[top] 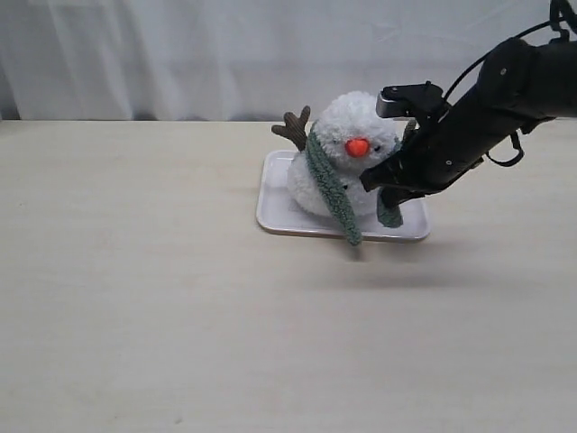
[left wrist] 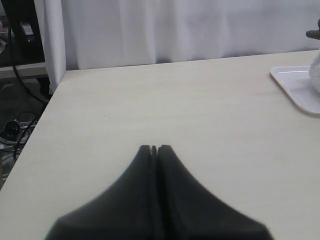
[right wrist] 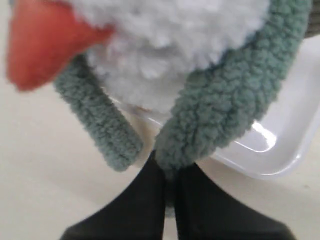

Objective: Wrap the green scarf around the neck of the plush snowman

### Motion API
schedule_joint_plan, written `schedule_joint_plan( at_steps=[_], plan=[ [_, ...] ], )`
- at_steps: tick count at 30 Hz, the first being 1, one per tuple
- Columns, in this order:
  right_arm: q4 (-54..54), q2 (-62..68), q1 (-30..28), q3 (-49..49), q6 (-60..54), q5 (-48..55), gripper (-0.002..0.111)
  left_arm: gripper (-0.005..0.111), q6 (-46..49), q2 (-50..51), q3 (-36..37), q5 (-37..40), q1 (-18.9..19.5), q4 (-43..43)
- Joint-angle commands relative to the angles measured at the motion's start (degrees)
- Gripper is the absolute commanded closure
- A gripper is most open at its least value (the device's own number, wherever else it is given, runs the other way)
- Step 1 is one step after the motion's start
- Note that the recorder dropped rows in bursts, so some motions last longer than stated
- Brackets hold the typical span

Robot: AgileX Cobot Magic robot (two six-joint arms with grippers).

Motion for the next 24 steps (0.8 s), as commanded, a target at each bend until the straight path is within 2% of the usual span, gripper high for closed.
schedule_joint_plan(
  at_steps=[1, 7, 14, 24],
  plan=[
    [8.00, -0.38, -0.01, -1.11, -5.87, 3.15, 0.104, 0.107, -0.17, -0.12, 0.09, -0.66, 0.06, -0.15],
    [16.23, 1.08, -0.01, -1.11, -10.46, 3.64, 0.104, 0.107, -0.17, -0.12, 0.09, -0.66, 0.06, -0.15],
    [17.59, 4.72, -0.01, -1.11, -10.58, 2.88, 0.104, 0.107, -0.17, -0.12, 0.09, -0.66, 0.06, -0.15],
    [23.12, 7.67, -0.01, -1.11, -17.05, 0.46, 0.104, 0.107, -0.17, -0.12, 0.09, -0.66, 0.06, -0.15]
  ],
)
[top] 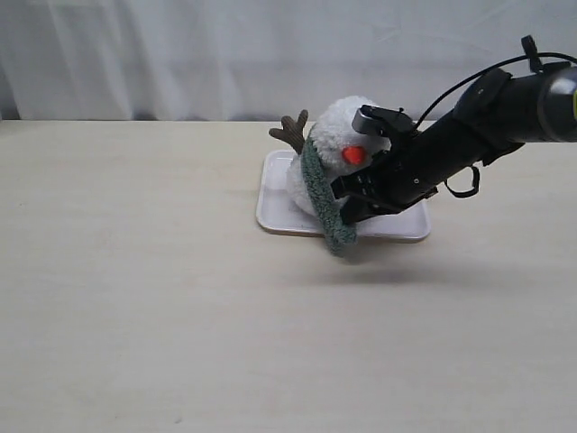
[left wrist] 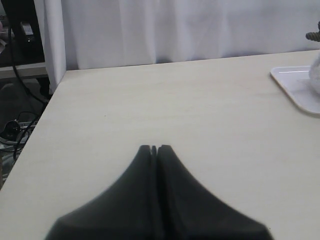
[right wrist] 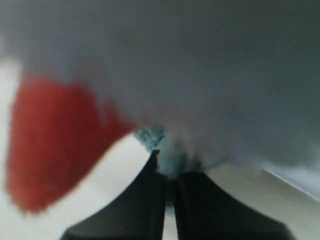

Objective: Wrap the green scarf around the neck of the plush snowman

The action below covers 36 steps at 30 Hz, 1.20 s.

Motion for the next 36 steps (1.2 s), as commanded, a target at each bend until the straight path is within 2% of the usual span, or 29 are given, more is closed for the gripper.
schedule_joint_plan(
  at_steps=[1, 3, 5, 10, 13, 17, 20, 24, 29, 33, 36],
  plan=[
    [1.48, 0.29, -0.01, -0.21, -3.17, -0.92, 0.104, 0.107, -0.17, -0.12, 0.09, -0.56, 0.06, -0.15],
    [1.21, 0.29, -0.01, -0.21, -3.17, -1.23, 0.102, 0.107, -0.17, -0.12, 0.09, -0.56, 0.06, -0.15],
    [1.21, 0.29, -0.01, -0.21, -3.48, -1.33, 0.094, 0.107, -0.17, -0.12, 0.09, -0.56, 0.06, -0.15],
    [1.37, 0.29, -0.01, -0.09, -4.82, -0.21, 0.061, 0.107, -0.17, -0.12, 0.09, -0.56, 0.06, -0.15],
    [3.54, 0.29, -0.01, 0.58, -7.16, 0.62, 0.050, 0.107, -0.17, -0.12, 0.09, -0.56, 0.06, -0.15],
    [11.72, 0.52, -0.01, 3.88, -14.82, -3.12, 0.049, 0.107, -0.17, -0.12, 0.09, -0.56, 0.06, -0.15],
    [13.36, 1.31, -0.01, 4.55, -16.41, -5.73, 0.049, 0.107, -0.17, -0.12, 0.09, -0.56, 0.06, -0.15],
    [16.48, 3.57, -0.01, 4.55, -17.22, -6.05, 0.049, 0.107, -0.17, -0.12, 0.09, -0.56, 0.06, -0.15],
    [25.11, 5.18, -0.01, 4.55, -27.43, -5.82, 0.049, 0.107, -0.17, -0.12, 0.09, -0.56, 0.06, -0.15],
    [28.59, 5.18, -0.01, 4.55, -29.73, -8.20, 0.049, 0.107, -0.17, -0.12, 0.09, -0.68, 0.06, -0.15],
    [28.73, 5.70, -0.01, 4.55, -29.03, -9.75, 0.058, 0.107, -0.17, -0.12, 0.09, -0.68, 0.06, -0.15]
  ],
)
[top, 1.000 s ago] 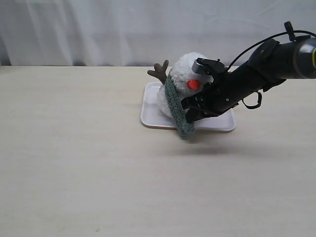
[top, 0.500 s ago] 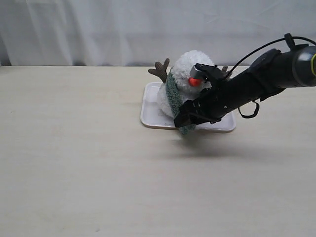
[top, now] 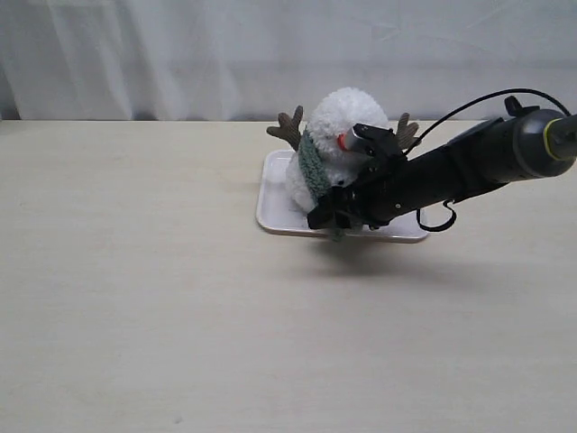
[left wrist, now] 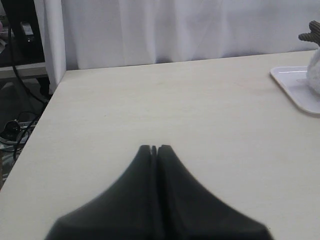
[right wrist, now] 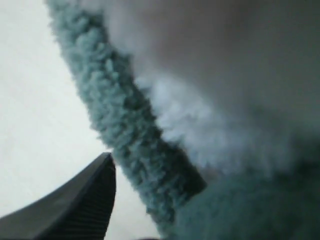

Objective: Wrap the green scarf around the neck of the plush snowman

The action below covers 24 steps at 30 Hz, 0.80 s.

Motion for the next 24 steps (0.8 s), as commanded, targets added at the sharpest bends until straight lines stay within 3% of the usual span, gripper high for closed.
schedule_joint_plan(
  at_steps=[1, 7, 11, 16, 24],
  plan=[
    [1.41, 0.73, -0.01, 0.19, -0.89, -2.39, 0.063, 0.107, -0.17, -0.12, 0.09, -0.68, 0.06, -0.15],
    [0.76, 1.93, -0.01, 0.19, -1.01, 0.41, 0.104, 0.107, -0.17, -0.12, 0.09, -0.68, 0.06, -0.15],
    [-1.20, 1.69, -0.01, 0.19, -1.28, 6.59, 0.104, 0.107, -0.17, -0.12, 0.09, -0.68, 0.06, -0.15],
    [-14.03, 1.44, -0.14, 0.44, 7.63, 6.09, 0.104, 0.107, -0.17, -0.12, 0.09, -0.68, 0.06, -0.15],
    [-14.20, 1.12, -0.14, 0.44, 7.63, 8.80, 0.104, 0.107, -0.17, -0.12, 0.09, -0.56, 0.06, -0.15]
  ],
)
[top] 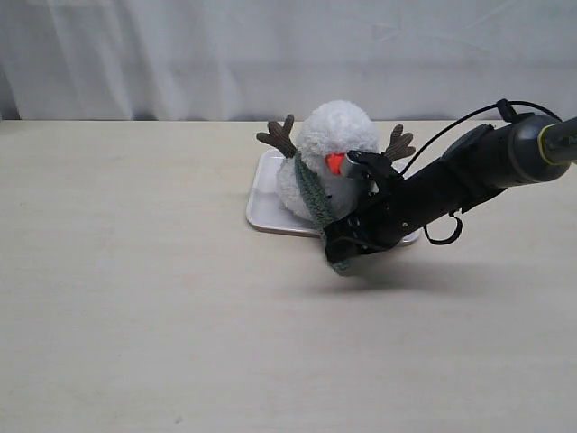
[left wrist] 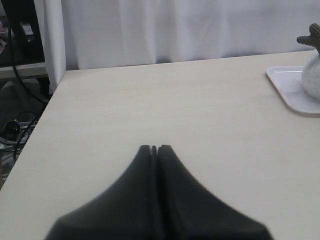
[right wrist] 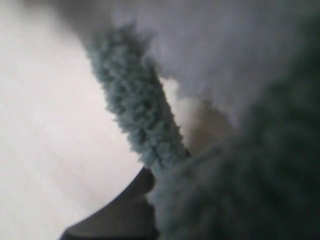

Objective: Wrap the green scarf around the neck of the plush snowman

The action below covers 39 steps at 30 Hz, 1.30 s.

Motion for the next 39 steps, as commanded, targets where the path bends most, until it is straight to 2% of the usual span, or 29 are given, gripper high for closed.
schedule_joint_plan(
  at_steps=[1, 21, 33, 36, 39],
  plan=[
    [-1.25, -0.32, -0.14, 0.35, 0.16, 3.44, 0.104, 0.107, -0.17, -0.12, 0.09, -0.56, 0.06, -0.15],
    [-4.13, -0.32, -0.14, 1.49, 0.25, 6.07, 0.104, 0.107, -0.17, -0.12, 0.09, -0.56, 0.06, -0.15],
    [0.87, -0.60, -0.14, 1.38, -0.06, 7.75, 0.104, 0.107, -0.17, -0.12, 0.09, -0.67, 0.06, -0.15],
    [0.87, -0.97, -0.14, 1.38, -0.06, 9.12, 0.098, 0.107, -0.17, -0.12, 0.09, -0.67, 0.06, -0.15],
    [0.87, -1.61, -0.14, 1.38, 0.33, 9.42, 0.086, 0.107, -0.17, -0.12, 0.09, -0.67, 0.06, -0.15]
  ],
)
